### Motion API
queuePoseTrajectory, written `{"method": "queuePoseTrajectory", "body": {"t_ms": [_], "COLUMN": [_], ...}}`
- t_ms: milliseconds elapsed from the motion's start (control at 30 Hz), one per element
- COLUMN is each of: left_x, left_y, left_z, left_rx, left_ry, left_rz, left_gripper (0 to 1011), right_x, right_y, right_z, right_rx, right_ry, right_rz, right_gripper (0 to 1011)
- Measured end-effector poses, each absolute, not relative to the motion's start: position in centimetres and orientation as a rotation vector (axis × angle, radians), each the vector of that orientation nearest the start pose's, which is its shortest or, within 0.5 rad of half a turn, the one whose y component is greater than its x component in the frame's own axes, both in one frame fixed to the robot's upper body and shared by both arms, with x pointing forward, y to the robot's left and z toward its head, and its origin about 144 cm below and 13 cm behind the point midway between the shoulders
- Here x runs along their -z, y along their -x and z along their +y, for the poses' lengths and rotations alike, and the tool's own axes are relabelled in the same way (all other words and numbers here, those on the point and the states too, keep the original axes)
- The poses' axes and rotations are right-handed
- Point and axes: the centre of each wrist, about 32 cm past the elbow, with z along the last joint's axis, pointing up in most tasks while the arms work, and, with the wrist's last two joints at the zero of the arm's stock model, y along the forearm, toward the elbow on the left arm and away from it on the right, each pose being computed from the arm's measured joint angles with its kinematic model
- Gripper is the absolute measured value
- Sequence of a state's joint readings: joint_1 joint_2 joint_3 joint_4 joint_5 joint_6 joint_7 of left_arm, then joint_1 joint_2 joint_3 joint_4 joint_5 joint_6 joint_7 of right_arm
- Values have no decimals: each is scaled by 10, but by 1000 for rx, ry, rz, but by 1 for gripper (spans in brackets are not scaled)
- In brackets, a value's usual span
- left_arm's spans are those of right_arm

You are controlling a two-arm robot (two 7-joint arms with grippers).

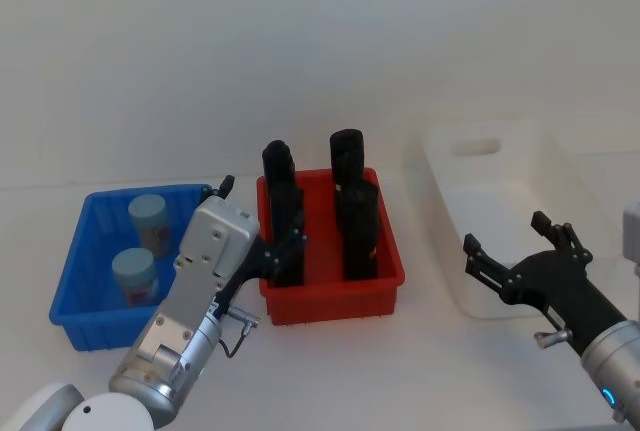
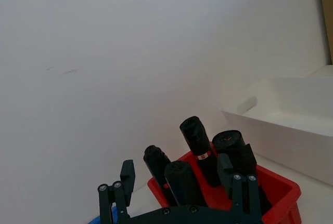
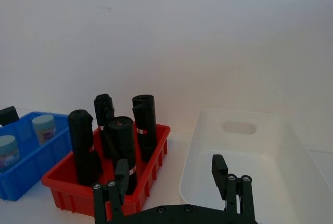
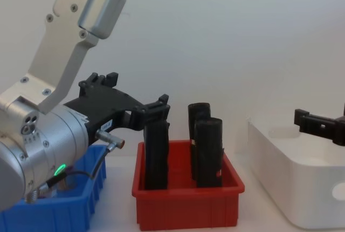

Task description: Pick the cotton swabs from the blue box and place them into the white box.

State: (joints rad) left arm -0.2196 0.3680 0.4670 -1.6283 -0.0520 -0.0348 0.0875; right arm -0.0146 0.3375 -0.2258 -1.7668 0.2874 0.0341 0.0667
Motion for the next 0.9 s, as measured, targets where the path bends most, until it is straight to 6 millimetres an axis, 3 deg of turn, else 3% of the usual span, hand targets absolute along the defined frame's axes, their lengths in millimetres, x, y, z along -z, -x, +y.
{"method": "queuePoseTrajectory", "body": {"t_ms": [900], "left_x": [-1198], "left_y": [-486], "left_z": [190], "left_rx": [-1194], "left_ry": [-82], "left_rz": [-410], "left_gripper": [1004], "right_x": [-1189], "right_y": [-443], "right_z": [-237], "right_rx": [1229], "right_ry": [-26], "right_rz": [-75], "right_gripper": [1001]}}
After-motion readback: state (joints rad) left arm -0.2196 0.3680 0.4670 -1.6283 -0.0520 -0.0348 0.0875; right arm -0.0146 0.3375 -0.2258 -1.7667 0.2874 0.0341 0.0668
